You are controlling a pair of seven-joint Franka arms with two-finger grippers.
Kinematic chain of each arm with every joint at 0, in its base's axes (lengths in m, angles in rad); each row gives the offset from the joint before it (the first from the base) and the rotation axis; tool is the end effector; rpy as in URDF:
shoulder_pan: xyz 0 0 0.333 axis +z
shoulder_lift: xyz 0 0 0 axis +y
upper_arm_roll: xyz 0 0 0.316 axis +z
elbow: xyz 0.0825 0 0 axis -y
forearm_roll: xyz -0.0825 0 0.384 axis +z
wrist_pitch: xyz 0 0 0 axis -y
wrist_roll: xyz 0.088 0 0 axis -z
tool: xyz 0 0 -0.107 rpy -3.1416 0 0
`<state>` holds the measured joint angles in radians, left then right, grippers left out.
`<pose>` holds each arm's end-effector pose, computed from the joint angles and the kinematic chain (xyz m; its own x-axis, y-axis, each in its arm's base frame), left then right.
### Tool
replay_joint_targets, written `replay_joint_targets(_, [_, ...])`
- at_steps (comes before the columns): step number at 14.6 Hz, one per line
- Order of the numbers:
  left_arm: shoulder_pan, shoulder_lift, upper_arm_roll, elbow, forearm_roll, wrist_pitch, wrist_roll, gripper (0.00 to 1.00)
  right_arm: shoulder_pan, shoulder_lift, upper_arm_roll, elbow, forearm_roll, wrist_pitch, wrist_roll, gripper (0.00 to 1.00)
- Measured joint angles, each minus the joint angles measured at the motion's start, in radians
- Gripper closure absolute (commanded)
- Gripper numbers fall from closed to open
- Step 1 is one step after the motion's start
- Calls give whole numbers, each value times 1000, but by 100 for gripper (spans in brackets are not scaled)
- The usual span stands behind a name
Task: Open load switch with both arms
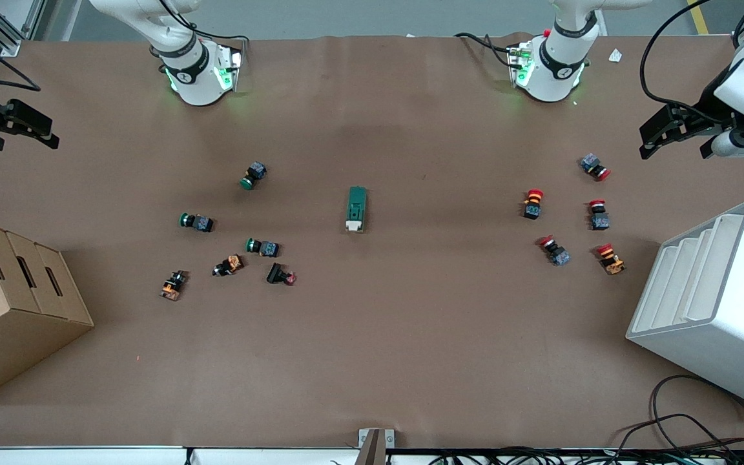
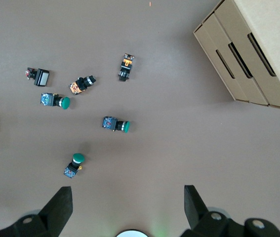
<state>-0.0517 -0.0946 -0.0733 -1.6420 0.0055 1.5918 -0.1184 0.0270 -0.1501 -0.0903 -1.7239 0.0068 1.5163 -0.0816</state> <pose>0.5227 -0.0671 0.6437 0.9990 -0.0066 0.0453 -0.0063 -1.0000 -0.0071 0.4993 -0.0344 0.6269 0.9982 0.0205 -0.0562 0.0192 -0.9995 -0.0249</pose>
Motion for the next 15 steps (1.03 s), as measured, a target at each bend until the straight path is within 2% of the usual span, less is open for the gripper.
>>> replay_joint_targets(5, [-6,4,-4,27,0,0,0,0,19,0,19,18,9,2,0,0])
replay_joint_targets(7, [-14,15,-32,39,-1,-1,-4,0,22,3,19,26,12,2,0,0])
replay_joint_targets(10, [-26,49,-162,38,-1,4,-166,0,19,54,14,31,10,34,0,0])
replay_joint_targets(12, [-33,74,-280,21,-1,47,-369,0,13,143,6,37,-4,79,0,0])
replay_joint_targets(15, [-41,95,-455,-84,0,224,-705,0,14,241,4,58,-10,88,48,0])
